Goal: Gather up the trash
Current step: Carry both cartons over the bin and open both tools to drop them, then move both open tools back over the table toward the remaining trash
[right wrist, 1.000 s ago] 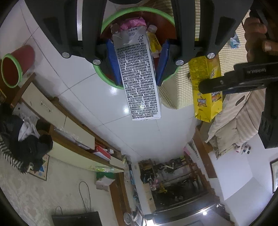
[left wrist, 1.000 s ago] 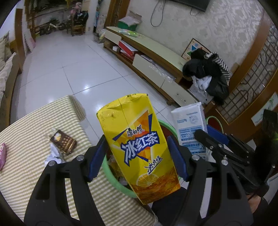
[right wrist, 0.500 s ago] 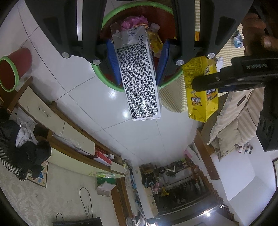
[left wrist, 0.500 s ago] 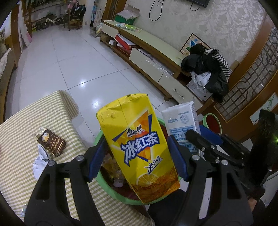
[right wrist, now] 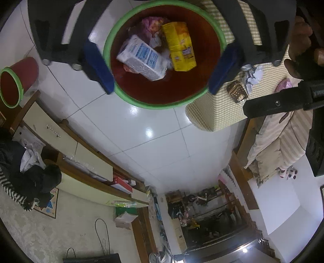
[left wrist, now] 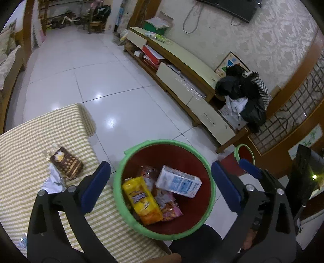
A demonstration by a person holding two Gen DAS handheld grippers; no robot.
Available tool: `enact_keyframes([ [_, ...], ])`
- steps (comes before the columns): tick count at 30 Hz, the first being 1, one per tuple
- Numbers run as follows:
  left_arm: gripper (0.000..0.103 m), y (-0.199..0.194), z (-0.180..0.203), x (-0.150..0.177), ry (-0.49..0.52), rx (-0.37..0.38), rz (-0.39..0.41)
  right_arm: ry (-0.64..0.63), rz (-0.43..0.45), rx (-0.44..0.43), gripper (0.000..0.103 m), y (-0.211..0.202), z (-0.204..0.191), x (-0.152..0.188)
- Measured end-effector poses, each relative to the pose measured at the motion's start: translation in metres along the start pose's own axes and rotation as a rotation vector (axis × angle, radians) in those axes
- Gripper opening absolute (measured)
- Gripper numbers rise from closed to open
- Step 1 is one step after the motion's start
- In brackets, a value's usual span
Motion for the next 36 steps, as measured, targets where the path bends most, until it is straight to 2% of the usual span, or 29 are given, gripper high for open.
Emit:
enact_keyframes([
  [3,0.098,-0.014,-0.013,0.003,-0.013,-0.027,0.013,-0.009,-0.006,0.004,0.096,-0.001,-0.009,0.001],
  [9,0.098,-0.050,-0.047,0.015,-0.023,-0.111,0.041,-0.047,-0.027,-0.044,0.096,-0.004,-0.044,0.011],
  [24,0.098,-0.180,-0.160,0.070,-0.200,-0.256,0.149,-0.219,-0.059,-0.181,0.096,-0.008,-0.187,0.035],
  [30,0.098,-0.222,-0.206,0.096,-0.250,-0.350,0.162,-0.236,-0.103,-0.219,0.096,0.002,-0.226,0.044],
  [36,0.098,-0.246,-0.247,0.109,-0.320,-0.387,0.171,-0.262,-0.147,-0.243,0.096,0.017,-0.260,0.052],
])
Point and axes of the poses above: each gripper's, at about its wrist camera, not at the fingertips, and y roughly the way its jaws point, z to its right, x to its underside, the point moved 4 cm from there along y, roughly the way its jaws point, and after that the axes turned 5 degrees about x, right-handed, at the moved point
